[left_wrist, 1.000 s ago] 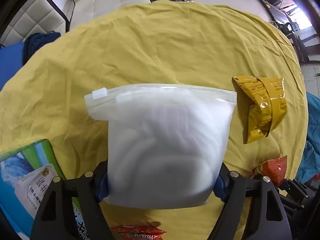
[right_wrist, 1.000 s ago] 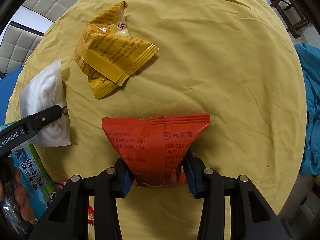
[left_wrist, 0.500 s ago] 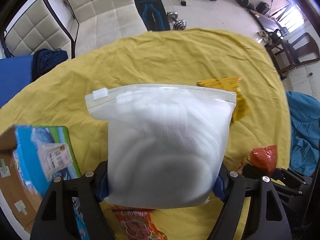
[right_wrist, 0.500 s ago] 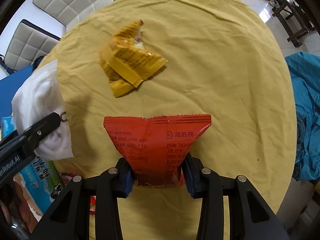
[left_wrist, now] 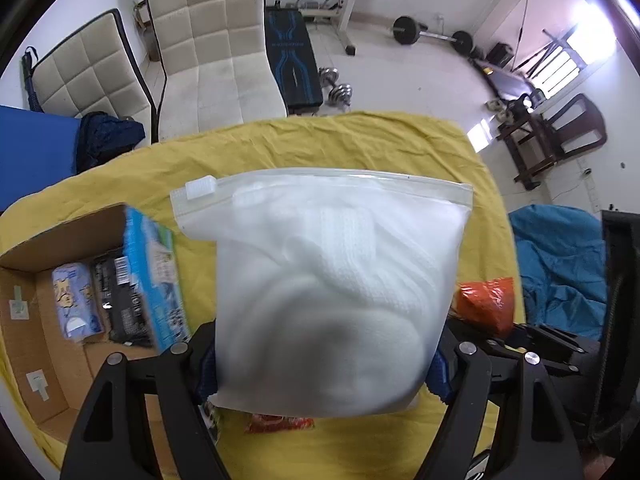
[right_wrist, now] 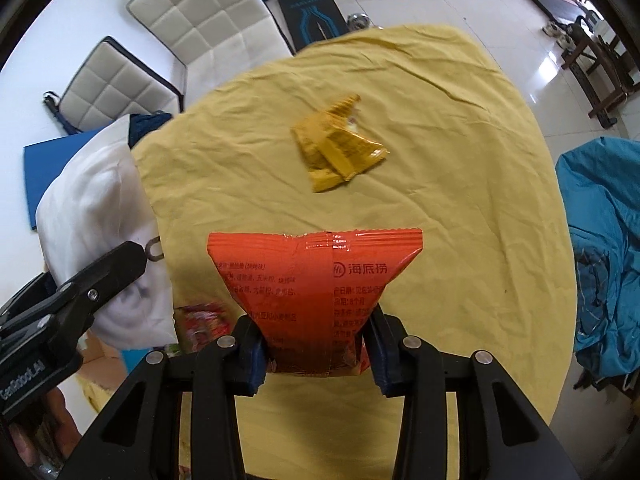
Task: Organize snacks
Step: 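Carry the white bag and orange pack over the box and lower them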
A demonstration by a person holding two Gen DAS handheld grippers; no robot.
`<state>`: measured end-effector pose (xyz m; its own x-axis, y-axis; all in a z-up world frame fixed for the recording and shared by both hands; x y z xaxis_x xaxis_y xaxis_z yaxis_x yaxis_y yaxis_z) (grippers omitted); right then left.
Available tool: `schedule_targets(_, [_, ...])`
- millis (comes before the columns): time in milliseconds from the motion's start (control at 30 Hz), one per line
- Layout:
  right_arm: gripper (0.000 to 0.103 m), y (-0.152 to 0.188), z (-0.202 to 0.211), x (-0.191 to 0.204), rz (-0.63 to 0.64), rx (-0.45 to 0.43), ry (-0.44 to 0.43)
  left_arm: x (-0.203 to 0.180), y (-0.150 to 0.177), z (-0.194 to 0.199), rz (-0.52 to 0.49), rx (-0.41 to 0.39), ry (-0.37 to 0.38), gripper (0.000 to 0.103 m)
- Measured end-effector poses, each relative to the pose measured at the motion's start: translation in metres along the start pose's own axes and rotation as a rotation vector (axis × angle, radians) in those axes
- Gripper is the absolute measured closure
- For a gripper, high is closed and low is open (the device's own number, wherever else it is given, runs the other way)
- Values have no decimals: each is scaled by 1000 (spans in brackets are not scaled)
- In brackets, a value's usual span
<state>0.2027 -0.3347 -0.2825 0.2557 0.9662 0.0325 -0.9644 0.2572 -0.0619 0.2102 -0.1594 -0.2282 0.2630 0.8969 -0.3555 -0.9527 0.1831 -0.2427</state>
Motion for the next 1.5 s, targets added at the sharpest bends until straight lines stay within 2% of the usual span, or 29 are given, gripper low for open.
schedule_targets(133, [61,14,27,17,19,-31,-23,12,7,31,-4,-36,12,26])
schedule_targets(333, [61,29,48,70,68,-63,-57,46,24,81,5,-94,-1,26])
schedule_targets(633, [61,56,64,178,180,-71,-114,136,47,146,93,-176,-50,26])
schedule_targets(800, [61,68,53,239,252,-48,-122,193,62,161,155,-181,-106,26])
schedule_targets(933, [61,76,35,283,300,-22,-110,238,75,156,215,-153,-146,26])
schedule_targets(1067, [61,80,-1,318,331,38,-83,284,83,139,291,-102,-160,26])
schedule_targets(1300, [61,84,-71,335,347,146,-3,344,78,88,345,4,-214,26])
schedule_targets(1500, [60,87,-114,340,360,203,74,371,72,43,331,96,-293,26])
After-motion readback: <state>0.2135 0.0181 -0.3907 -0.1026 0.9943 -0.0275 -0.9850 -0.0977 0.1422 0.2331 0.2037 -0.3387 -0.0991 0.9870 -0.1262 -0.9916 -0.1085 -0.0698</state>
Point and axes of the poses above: each gripper's, at about its wrist camera, not at the fingertips, and z roughly against the way its jaws point, x to its left, y to its underside, the point moved 3 cm from there along -z, roughly the way its jaws point, and after that the axes turned 10 degrees about y, right-handed, at the moved point
